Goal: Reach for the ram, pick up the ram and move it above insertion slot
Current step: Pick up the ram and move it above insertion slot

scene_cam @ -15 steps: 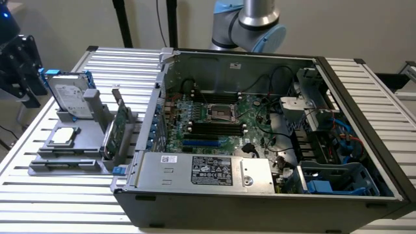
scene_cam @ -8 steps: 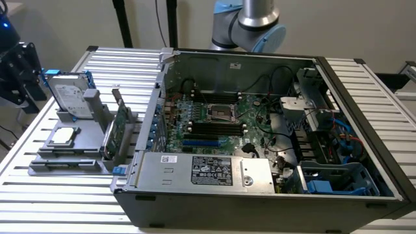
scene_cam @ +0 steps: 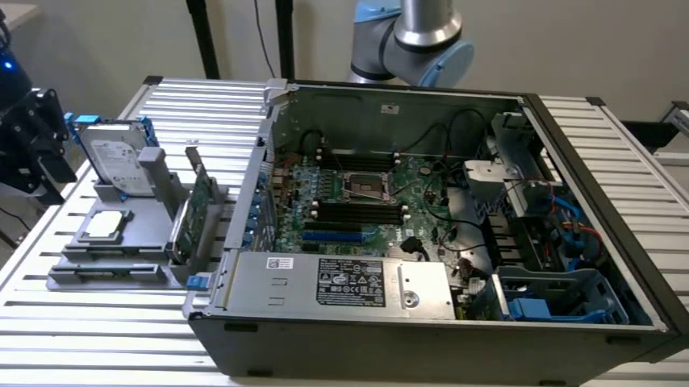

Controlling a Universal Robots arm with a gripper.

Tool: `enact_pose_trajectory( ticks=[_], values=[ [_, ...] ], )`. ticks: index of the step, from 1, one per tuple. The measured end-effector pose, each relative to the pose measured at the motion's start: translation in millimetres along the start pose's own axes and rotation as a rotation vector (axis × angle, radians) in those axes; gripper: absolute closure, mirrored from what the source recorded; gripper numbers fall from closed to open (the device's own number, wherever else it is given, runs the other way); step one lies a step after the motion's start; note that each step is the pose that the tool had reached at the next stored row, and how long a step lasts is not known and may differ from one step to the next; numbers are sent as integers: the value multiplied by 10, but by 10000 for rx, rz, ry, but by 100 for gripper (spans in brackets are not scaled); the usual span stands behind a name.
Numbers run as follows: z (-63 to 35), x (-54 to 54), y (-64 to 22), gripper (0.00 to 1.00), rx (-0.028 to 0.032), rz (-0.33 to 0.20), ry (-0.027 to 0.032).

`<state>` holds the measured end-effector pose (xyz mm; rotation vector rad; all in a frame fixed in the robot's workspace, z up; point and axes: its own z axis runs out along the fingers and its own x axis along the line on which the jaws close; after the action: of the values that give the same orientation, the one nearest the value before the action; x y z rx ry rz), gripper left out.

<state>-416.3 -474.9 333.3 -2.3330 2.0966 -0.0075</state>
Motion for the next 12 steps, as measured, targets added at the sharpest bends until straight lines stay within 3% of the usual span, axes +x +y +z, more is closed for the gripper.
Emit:
enact_pose_trajectory(
  ticks=[12],
  values=[
    [218, 165, 18, 58, 0, 0, 0]
  ],
)
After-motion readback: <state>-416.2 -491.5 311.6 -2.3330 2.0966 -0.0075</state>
